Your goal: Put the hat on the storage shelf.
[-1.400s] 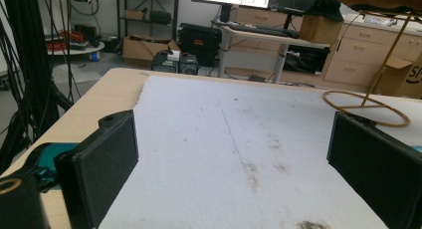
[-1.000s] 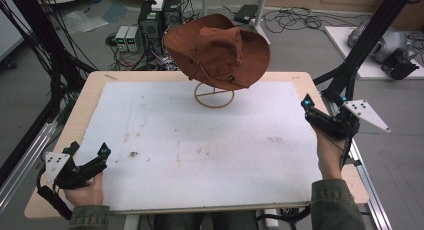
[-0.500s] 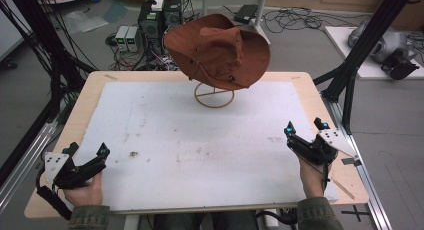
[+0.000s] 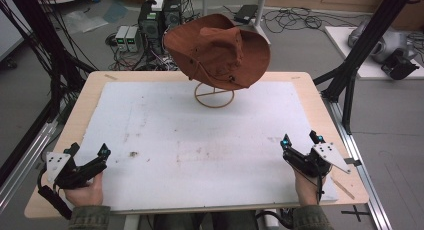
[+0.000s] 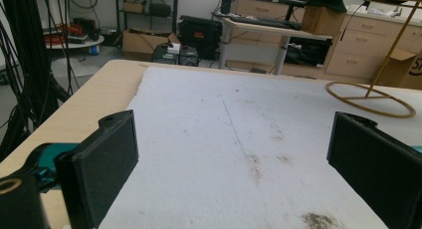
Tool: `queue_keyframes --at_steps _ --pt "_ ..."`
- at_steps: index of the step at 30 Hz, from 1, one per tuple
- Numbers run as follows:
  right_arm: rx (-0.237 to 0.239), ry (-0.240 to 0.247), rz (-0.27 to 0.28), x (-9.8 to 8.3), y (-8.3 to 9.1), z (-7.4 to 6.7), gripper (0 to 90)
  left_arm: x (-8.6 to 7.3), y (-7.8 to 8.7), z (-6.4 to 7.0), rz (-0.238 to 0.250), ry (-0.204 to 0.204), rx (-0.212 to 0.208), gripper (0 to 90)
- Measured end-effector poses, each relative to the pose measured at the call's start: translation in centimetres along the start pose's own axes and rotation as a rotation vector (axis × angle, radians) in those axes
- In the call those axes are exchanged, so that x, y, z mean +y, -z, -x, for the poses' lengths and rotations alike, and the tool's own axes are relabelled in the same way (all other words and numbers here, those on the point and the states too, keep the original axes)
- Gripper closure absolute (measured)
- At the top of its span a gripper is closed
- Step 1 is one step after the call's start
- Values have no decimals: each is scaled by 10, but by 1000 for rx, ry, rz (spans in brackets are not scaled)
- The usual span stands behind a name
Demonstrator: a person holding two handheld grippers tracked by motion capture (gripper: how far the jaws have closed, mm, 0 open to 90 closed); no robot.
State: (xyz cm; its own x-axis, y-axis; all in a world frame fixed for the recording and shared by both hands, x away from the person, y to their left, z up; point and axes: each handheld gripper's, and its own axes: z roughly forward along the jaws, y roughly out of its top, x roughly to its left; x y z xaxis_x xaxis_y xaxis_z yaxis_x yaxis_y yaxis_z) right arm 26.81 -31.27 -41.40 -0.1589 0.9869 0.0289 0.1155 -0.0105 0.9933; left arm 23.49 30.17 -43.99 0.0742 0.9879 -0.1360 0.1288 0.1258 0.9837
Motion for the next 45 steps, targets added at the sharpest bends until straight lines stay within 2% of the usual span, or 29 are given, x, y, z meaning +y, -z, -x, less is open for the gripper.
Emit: queue_keyframes --at_steps 11,14,18,23,26,45 --pt "15 4 4 -3 -2 -4 112 -2 -1 -1 -5 2 -1 62" --pt "11 6 0 -5 -3 -3 112 -2 -1 0 -13 -17 -2 62" --pt "12 -12 -7 -7 -4 -2 113 -3 -1 0 -15 -16 -3 62" --pt "5 -66 -3 -7 -2 3 113 -2 0 1 -12 -18 -6 62" --pt "2 -82 -2 -7 -1 5 113 -2 1 2 -11 -22 -8 62" --pt "-2 -83 -10 -7 -1 6 113 -2 3 1 -6 -12 -1 62"
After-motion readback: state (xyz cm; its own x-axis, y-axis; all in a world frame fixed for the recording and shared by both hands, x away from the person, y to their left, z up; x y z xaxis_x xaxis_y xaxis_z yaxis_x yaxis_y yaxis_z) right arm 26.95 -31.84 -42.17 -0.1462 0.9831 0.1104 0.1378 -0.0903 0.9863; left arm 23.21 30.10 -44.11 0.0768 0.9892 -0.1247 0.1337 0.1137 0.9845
